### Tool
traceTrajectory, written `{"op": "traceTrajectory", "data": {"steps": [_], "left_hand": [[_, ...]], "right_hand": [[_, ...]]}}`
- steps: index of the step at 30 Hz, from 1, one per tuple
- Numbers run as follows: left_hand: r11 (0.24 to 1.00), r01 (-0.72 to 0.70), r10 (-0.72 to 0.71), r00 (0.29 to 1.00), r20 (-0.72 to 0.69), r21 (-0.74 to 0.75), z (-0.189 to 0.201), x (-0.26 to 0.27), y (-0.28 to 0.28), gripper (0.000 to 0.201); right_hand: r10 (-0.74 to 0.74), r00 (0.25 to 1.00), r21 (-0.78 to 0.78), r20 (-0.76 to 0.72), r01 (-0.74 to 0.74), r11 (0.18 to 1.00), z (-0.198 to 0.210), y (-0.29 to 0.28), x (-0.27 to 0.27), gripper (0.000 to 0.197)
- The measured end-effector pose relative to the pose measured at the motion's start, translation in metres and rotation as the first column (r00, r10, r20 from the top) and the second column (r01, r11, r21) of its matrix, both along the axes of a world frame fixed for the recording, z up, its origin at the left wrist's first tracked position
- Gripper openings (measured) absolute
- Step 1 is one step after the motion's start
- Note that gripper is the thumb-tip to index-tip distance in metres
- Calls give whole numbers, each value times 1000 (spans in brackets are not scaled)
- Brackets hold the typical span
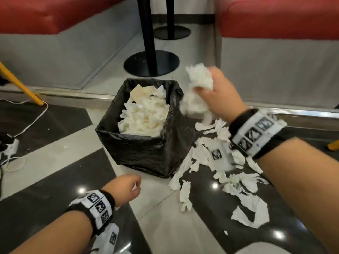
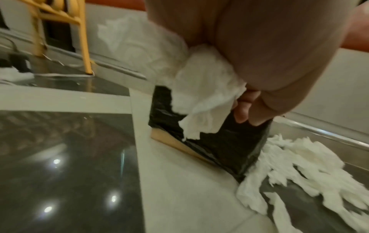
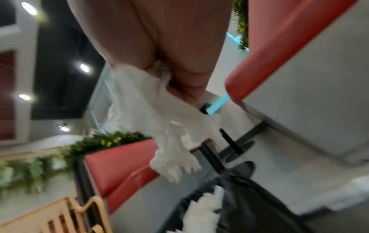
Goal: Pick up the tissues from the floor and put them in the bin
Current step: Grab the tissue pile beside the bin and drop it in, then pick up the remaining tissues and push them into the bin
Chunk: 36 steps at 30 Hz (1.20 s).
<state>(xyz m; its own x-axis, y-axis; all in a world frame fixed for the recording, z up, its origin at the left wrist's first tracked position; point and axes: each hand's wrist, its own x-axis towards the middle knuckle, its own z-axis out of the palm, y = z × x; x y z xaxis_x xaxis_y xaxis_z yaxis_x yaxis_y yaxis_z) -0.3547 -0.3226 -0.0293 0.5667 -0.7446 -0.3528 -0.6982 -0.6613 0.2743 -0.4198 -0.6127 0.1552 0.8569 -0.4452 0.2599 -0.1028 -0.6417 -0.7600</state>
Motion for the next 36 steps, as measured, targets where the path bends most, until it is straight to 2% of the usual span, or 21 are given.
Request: {"op": "traceTrajectory", "data": {"steps": [2,4,5,6,8,9,11,14,16,17,19,21,22,25,27,28,30,31,33,34,36], "left_hand": [[999,43,-42,998,-53,19,-17,-3,-16,17],[996,82,-79,991,-104,22,-31,-2,-36,22],[996,84,-83,988,-129,4,-38,-2,-47,23],[997,72,-75,984,-161,-21,-46,-2,-57,23],[998,40,-51,974,-219,-55,-57,-8,-79,28],[998,29,-43,970,-239,-60,-63,-12,-90,35],[999,39,-46,960,-276,-32,-76,-20,-115,59],[995,85,-65,957,-283,59,-108,-24,-150,106],[985,100,-59,961,-270,140,-132,-19,-165,126],[977,108,-60,967,-248,184,-141,-14,-168,128],[962,106,-63,983,-174,251,-158,-4,-168,118],[973,78,-49,990,-135,216,-165,-2,-165,90],[980,79,-53,988,-146,183,-166,-4,-163,72],[967,209,-182,967,-176,149,-166,-10,-152,34],[957,255,-230,958,-171,139,-161,-12,-144,26],[960,250,-228,958,-172,123,-157,-11,-140,24],[976,215,-204,962,-182,39,-144,-6,-131,26],[978,206,-205,962,-182,-11,-136,-5,-125,34],[975,213,-220,955,-197,-54,-122,-2,-112,56],[978,201,-207,957,-203,-47,-118,-1,-105,61],[984,179,-177,966,-189,-7,-112,-2,-98,49]], "right_hand": [[24,987,-44,159,-17,999,19,25,37,21],[68,978,-131,195,-43,990,18,48,78,29],[101,988,-199,120,-75,977,12,58,97,39],[137,990,-258,-31,-140,956,1,66,114,54],[184,895,-291,-405,-317,902,-21,71,134,87],[197,846,-282,-496,-371,885,-27,66,136,97],[235,853,-270,-466,-390,880,-26,41,125,95],[196,925,-274,-325,-290,917,-24,-19,74,73],[107,930,-287,-351,-216,933,-36,-63,17,71],[50,916,-295,-399,-180,938,-49,-82,-15,71],[-61,814,-325,-578,-161,932,-88,-114,-75,64],[-116,636,-308,-763,-199,930,-133,-131,-127,60],[-109,549,-274,-829,-228,934,-157,-135,-149,64],[-47,332,-155,-942,-305,940,-225,-126,-187,96],[-9,208,-84,-978,-358,930,-262,-112,-193,121],[9,172,-58,-985,-380,923,-278,-105,-192,127],[24,144,-37,-989,-404,914,-299,-96,-187,126],[14,159,-51,-987,-399,915,-303,-94,-183,118],[-3,231,-93,-973,-382,919,-306,-96,-173,83],[8,284,-108,-959,-390,915,-305,-98,-166,63],[26,354,-123,-935,-391,912,-300,-103,-149,37]]}}
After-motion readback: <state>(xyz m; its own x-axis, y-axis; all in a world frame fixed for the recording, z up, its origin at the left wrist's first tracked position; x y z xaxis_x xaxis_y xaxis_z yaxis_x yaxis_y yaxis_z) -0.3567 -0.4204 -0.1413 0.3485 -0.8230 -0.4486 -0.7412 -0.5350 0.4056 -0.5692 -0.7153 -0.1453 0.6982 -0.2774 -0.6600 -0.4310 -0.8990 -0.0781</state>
